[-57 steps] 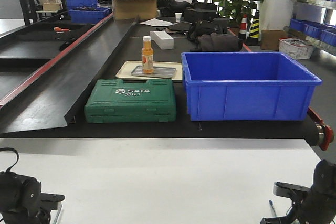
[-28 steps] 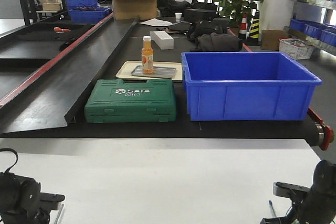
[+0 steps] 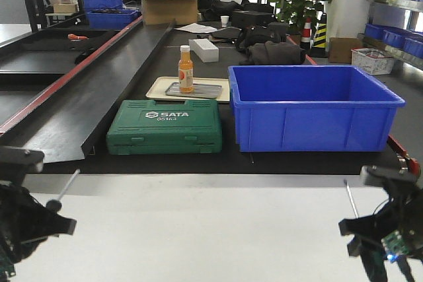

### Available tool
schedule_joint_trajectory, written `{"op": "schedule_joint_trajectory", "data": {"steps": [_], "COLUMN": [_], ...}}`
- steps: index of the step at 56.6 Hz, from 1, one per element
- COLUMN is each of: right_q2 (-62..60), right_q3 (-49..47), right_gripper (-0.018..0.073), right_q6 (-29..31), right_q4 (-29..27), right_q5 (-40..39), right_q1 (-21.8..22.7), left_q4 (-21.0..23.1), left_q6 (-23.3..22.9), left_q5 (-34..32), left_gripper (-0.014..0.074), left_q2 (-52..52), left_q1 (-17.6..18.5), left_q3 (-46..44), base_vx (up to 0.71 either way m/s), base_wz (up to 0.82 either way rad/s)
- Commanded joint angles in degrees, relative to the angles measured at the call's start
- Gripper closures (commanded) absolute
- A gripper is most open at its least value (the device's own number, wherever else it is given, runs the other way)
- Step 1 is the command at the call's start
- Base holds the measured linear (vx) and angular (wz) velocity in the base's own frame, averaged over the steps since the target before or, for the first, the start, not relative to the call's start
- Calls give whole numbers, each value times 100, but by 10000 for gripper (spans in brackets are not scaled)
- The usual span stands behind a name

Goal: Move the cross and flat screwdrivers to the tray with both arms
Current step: 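Lift both screwdrivers upright off the table, then hold both screwdrivers while the base turns away from the table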

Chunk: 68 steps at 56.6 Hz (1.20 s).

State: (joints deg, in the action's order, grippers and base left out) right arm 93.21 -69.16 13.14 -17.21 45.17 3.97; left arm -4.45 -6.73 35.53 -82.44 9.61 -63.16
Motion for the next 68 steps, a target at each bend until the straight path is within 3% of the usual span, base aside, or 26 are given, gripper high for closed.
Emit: {"op": "schedule_joint_trajectory", "data": {"steps": [1,14,29,54,68], "right_q2": [-1084,-2985,-4327,-4666,-4666], "right_q3": [-150,-150,-150,-150,-150], "right_gripper": [567,567,567,567,567], "right_q6": [355,683,602,442,442], "right_q4": [-287,-610,-635,-634,-642], "right_q5": [-305,-385,-325,-221,-247], "right_q1": [14,14,14,14,14], "left_q4": [-13,-13,-13,-18,-18], "left_q6": [-1,-1,-1,-1,-1], "left_q5": [-360,-408,-459,-805,-665], "left_gripper": [602,602,602,602,602], "left_q2": [882,2417,3304,3971,3997], "left_q1": [21,21,21,21,21], "left_q3": [-136,-136,-136,-136,-120], "base_vx": [0,0,0,0,0], "base_wz": [0,0,0,0,0]}}
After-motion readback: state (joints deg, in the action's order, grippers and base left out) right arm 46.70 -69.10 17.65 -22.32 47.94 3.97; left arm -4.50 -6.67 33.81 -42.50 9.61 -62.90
